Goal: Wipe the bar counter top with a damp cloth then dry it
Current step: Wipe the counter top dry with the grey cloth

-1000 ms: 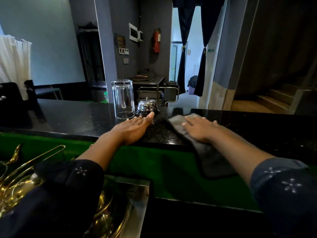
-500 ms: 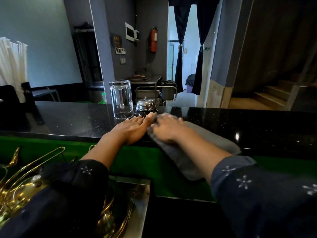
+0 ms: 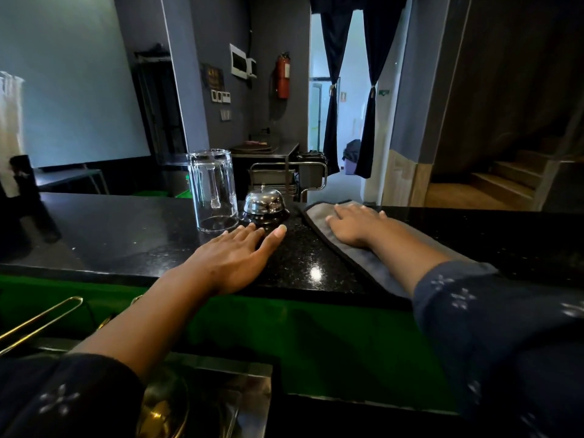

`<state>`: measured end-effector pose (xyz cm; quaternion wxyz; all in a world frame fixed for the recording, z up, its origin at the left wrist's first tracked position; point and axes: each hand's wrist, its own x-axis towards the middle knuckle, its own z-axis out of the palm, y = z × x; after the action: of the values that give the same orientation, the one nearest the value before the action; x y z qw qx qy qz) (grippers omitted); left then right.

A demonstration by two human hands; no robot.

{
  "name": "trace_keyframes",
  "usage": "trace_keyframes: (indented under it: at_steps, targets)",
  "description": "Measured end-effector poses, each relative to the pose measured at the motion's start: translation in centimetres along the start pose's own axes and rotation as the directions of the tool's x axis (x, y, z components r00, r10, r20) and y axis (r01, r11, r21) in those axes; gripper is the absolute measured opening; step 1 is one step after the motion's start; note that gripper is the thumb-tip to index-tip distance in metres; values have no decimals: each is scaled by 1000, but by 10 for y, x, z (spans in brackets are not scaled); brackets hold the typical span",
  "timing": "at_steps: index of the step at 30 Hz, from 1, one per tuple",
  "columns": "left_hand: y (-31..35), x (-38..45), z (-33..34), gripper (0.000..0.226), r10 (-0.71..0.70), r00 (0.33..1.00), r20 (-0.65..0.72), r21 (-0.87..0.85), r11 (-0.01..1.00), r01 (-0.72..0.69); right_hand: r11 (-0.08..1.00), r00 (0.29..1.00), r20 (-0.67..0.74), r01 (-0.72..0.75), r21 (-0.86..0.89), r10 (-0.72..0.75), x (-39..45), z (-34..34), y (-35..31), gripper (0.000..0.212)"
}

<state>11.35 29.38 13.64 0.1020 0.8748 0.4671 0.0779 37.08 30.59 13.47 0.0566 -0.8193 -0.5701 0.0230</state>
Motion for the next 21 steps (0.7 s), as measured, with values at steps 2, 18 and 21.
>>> trace_keyframes:
  at_steps: [2,18,21]
  targets:
    - [0,1,0,103,2,1000,5,4,1000,-2,1000,1000,3,9,7,-9,14,1,-17,60]
    - [6,-8,-4,74,-6,1000,-3,-34,999,6,980,981,3,-191,-46,192,6,-12,52,59]
    - [10,-10,-7,71,-15,1000,7,-29,999,15,1000,1000,-22,-7,-15,6,-24,-3,-12,57]
